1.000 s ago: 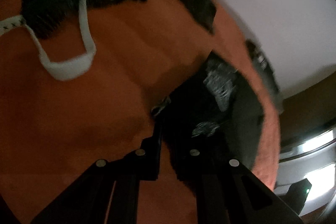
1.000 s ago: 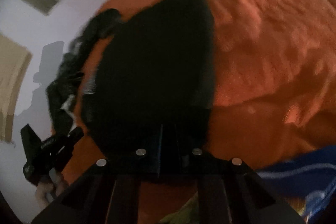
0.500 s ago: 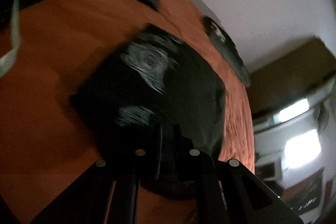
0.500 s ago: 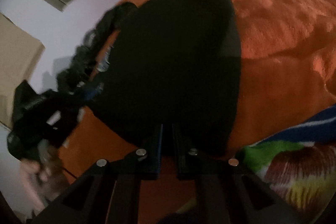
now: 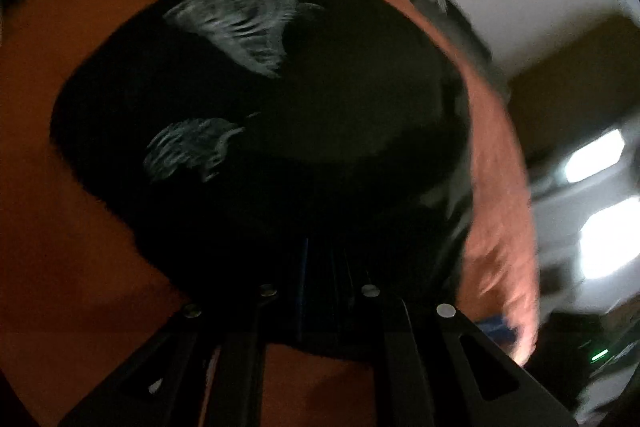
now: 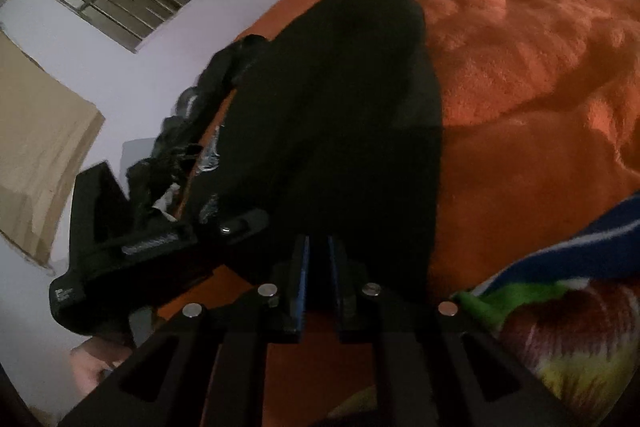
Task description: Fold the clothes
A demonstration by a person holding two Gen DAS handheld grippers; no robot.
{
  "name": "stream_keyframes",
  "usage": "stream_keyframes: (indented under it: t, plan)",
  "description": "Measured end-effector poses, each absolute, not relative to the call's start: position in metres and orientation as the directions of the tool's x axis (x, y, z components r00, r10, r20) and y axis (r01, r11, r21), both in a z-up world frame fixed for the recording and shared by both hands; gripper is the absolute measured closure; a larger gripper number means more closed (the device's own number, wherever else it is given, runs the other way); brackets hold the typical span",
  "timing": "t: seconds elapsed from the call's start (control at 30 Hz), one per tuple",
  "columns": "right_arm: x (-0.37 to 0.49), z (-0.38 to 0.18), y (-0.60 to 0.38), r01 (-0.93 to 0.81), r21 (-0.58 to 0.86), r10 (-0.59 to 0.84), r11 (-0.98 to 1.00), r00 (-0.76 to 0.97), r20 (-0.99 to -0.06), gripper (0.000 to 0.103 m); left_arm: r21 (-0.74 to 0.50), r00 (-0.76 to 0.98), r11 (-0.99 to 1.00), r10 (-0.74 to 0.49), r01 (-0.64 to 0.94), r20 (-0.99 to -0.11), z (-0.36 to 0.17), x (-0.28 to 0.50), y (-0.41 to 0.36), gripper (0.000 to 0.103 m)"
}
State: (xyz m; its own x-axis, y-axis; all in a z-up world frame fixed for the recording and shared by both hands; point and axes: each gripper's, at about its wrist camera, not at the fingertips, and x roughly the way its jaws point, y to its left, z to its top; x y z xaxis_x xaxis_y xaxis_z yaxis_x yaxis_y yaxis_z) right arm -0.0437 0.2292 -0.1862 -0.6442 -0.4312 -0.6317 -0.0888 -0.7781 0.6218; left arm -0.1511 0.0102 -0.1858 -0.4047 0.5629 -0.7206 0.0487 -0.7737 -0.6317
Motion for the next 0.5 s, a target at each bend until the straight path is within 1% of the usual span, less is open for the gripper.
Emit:
stream_keyframes:
  t: [0.1, 0.23, 0.43, 0.5]
  plan:
    - [-0.043, -0.188, 0.230, -0.099, 0.607, -0.417, -0.789, -0.639, -0.646, 0.094, -0.597, -0.438, -0.798, 0.509, 0.084, -0.741, -0.182, -0.152, -0.004, 0.092]
    - [-0.041, -0.190, 0.235, -0.110, 0.626, -0.424, -0.772, -0.644, -0.636, 0.094, -0.615, -0.439, -0.782, 0.520, 0.100, -0.733, -0.184, -0.154, -0.010, 0.092]
    - [-0.034, -0.191, 0.240, -0.150, 0.619, -0.383, -0.771, -0.668, -0.638, 0.096, -0.611, -0.459, -0.782, 0.501, 0.122, -0.734, -0.184, -0.150, -0.010, 0.092]
    - [-0.036, -0.190, 0.237, -0.155, 0.611, -0.374, -0.776, -0.668, -0.644, 0.096, -0.583, -0.462, -0.805, 0.477, 0.111, -0.747, -0.185, -0.149, -0.006, 0.092]
